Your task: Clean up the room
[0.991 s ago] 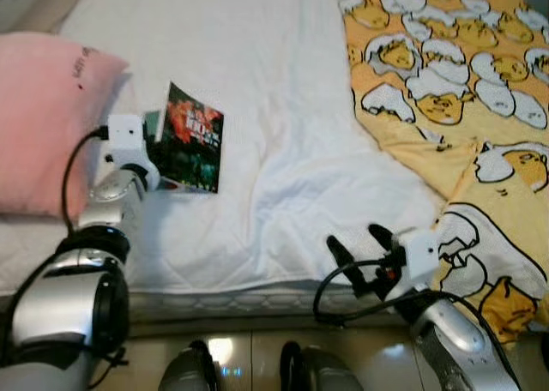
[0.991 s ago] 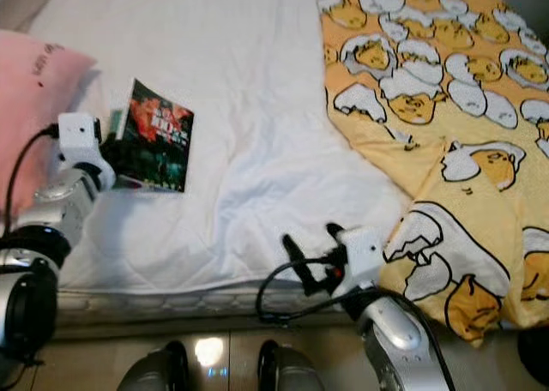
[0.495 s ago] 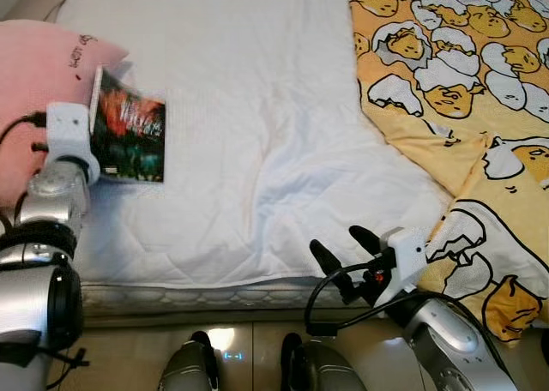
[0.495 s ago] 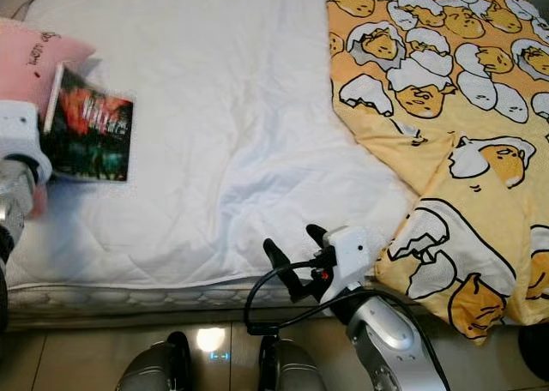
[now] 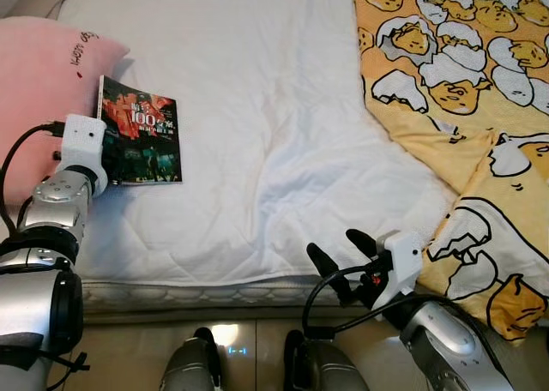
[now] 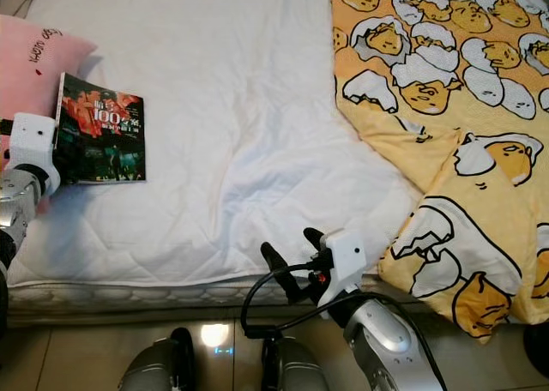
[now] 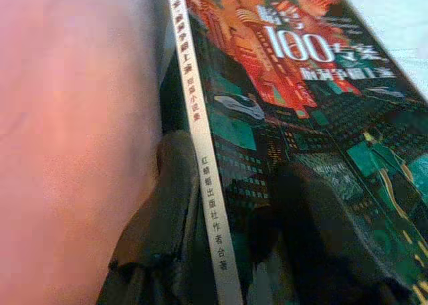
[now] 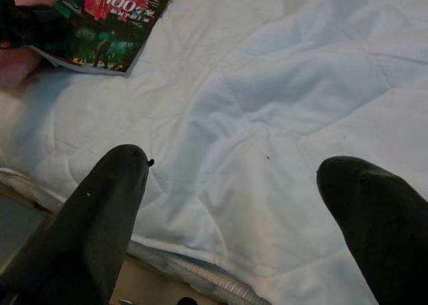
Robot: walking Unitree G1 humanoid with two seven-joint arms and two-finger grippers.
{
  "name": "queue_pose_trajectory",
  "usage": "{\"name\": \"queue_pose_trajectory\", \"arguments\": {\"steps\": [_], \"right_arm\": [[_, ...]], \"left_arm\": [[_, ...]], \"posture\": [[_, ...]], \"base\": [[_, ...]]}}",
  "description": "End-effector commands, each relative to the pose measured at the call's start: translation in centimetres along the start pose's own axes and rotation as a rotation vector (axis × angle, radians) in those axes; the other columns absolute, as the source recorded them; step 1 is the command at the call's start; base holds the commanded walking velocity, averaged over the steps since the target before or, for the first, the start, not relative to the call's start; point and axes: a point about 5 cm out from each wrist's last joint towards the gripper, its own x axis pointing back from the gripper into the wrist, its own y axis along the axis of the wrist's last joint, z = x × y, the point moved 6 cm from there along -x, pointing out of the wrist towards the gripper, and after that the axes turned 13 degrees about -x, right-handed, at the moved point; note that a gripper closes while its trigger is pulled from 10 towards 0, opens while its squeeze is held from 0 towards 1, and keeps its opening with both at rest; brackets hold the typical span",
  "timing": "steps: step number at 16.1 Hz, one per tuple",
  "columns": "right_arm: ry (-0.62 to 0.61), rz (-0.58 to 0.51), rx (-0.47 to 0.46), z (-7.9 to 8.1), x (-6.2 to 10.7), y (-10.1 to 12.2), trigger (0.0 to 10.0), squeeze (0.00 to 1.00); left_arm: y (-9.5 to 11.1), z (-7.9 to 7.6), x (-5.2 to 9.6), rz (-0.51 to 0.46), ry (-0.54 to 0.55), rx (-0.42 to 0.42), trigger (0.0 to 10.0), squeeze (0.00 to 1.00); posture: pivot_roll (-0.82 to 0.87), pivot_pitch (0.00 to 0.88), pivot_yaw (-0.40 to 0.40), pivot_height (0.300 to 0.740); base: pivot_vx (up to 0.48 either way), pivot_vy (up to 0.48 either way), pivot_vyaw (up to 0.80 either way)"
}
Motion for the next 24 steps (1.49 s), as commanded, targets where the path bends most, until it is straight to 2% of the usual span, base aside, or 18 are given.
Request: {"name": "queue_pose_trajectory", "arguments": {"steps": [1, 2, 4, 8, 11, 14, 16, 17, 20, 21, 22, 23, 24], "right_arm": [[-0.027, 0.014, -0.011, -0.5, 0.5, -0.5, 10.0, 0.00], [-0.029, 0.013, -0.012, -0.4, 0.5, -0.5, 10.0, 0.00], [-0.039, 0.007, -0.013, -0.4, 0.6, -0.5, 10.0, 0.00], [-0.049, -0.003, -0.011, -0.6, 0.4, -0.3, 10.0, 0.00], [-0.055, -0.003, -0.008, -0.6, 0.6, -0.4, 10.0, 0.00], [-0.064, -0.007, -0.007, -0.6, 0.6, -0.4, 10.0, 0.00], [-0.075, -0.013, -0.006, -0.9, 0.7, -0.4, 10.0, 0.00], [-0.081, -0.020, -0.005, -1.0, 0.7, -0.2, 10.0, 0.00], [-0.087, -0.024, -0.004, -1.3, 0.5, -0.2, 10.0, 0.00], [-0.084, -0.023, -0.002, -1.3, 0.3, -0.2, 10.0, 0.00], [-0.078, -0.027, 0.001, -1.2, 0.1, -0.1, 10.0, 0.00], [-0.077, -0.028, 0.003, -1.3, -0.1, -0.1, 10.0, 0.00], [-0.076, -0.036, 0.008, -1.3, -0.3, 0.2, 10.0, 0.00]], "left_arm": [[0.2, -1.5, -0.2, -0.011, -0.064, -0.022, 10.0, 1.00], [0.6, -1.9, -0.2, -0.023, -0.080, -0.040, 10.0, 1.00], [1.9, -2.5, -0.5, -0.061, -0.105, -0.162, 10.0, 1.00], [2.0, -2.2, -0.5, -0.051, -0.089, -0.167, 10.0, 1.00], [2.4, -1.2, -0.5, -0.052, -0.061, -0.288, 10.0, 1.00], [2.5, -0.5, -0.5, -0.058, -0.040, -0.297, 10.0, 1.00], [4.6, 0.5, -0.6, -0.111, -0.002, -0.340, 10.0, 1.00], [5.4, 1.1, -0.5, -0.135, 0.014, -0.386, 10.0, 1.00], [6.1, 2.4, 0.0, -0.190, 0.058, -0.433, 10.0, 1.00], [6.7, 2.8, 0.2, -0.227, 0.088, -0.472, 10.0, 1.00], [8.2, 3.6, 0.9, -0.310, 0.142, -0.565, 10.0, 1.00], [8.6, 3.9, 1.1, -0.341, 0.156, -0.576, 10.0, 1.00], [9.1, 4.3, 1.5, -0.377, 0.177, -0.547, 10.0, 1.00]], "posture": [[-0.23, 0.264, -0.076, 0.740], [-0.23, 0.263, -0.074, 0.740], [-0.24, 0.251, -0.063, 0.740], [-0.25, 0.247, -0.055, 0.740], [-0.25, 0.249, -0.048, 0.740], [-0.26, 0.248, -0.042, 0.740], [-0.26, 0.240, -0.034, 0.740], [-0.26, 0.233, -0.030, 0.740], [-0.25, 0.215, -0.030, 0.740], [-0.25, 0.210, -0.033, 0.740], [-0.24, 0.200, -0.033, 0.740], [-0.23, 0.191, -0.030, 0.740], [-0.23, 0.185, -0.027, 0.740]], "base": [[0.000, 0.000, 0.00], [0.000, 0.000, 0.00], [0.000, 0.000, 0.00], [0.000, 0.000, 0.00], [0.000, 0.000, 0.00], [0.000, 0.000, 0.00], [0.000, 0.000, 0.00], [0.000, 0.000, 0.00], [0.000, 0.000, 0.00], [0.000, 0.000, 0.00], [0.000, 0.000, 0.00], [0.000, 0.000, 0.00], [0.000, 0.000, 0.00]]}}
